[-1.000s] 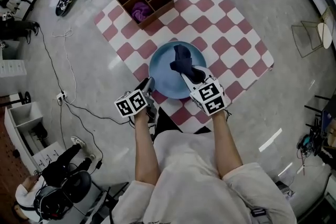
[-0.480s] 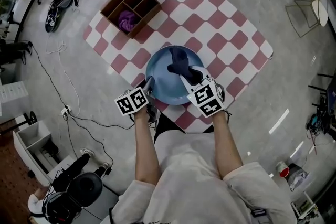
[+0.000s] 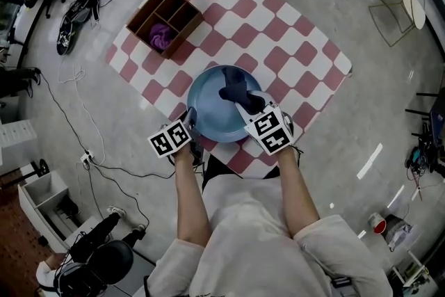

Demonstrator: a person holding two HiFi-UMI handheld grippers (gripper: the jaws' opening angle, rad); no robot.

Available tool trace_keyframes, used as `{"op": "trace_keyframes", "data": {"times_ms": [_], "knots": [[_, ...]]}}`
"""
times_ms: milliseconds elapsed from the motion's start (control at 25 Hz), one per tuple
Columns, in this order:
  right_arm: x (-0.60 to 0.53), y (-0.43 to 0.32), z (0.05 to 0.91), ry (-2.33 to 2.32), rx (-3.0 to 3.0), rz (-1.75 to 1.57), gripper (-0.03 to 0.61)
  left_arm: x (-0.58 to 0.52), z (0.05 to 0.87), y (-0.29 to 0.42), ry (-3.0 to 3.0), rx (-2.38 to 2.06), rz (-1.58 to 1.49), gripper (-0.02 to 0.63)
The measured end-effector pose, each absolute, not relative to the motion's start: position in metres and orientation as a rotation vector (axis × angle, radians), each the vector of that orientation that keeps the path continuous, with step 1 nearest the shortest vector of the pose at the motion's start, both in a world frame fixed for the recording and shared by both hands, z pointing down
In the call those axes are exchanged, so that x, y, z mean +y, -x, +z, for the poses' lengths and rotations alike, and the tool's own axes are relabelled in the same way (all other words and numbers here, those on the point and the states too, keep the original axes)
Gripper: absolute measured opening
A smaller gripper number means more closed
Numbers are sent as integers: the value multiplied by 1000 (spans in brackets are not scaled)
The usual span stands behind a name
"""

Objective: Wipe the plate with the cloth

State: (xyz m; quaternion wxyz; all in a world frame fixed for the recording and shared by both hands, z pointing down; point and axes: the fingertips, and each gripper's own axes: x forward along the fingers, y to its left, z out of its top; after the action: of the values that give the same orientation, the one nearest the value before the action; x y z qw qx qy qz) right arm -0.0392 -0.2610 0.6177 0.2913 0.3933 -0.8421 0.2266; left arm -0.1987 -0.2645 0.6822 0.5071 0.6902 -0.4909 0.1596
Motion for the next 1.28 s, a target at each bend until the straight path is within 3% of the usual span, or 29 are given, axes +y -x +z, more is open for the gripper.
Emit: {"op": "trace_keyframes", "data": {"times_ms": [720,1280], "knots": [[-208,69,571,-753,-2310,283,106,-215,586,148,-1830,-1426,234,23],[-193,80,539,-823,-2333,118,106,-173,551,108,-1961,-1400,191,23]]}}
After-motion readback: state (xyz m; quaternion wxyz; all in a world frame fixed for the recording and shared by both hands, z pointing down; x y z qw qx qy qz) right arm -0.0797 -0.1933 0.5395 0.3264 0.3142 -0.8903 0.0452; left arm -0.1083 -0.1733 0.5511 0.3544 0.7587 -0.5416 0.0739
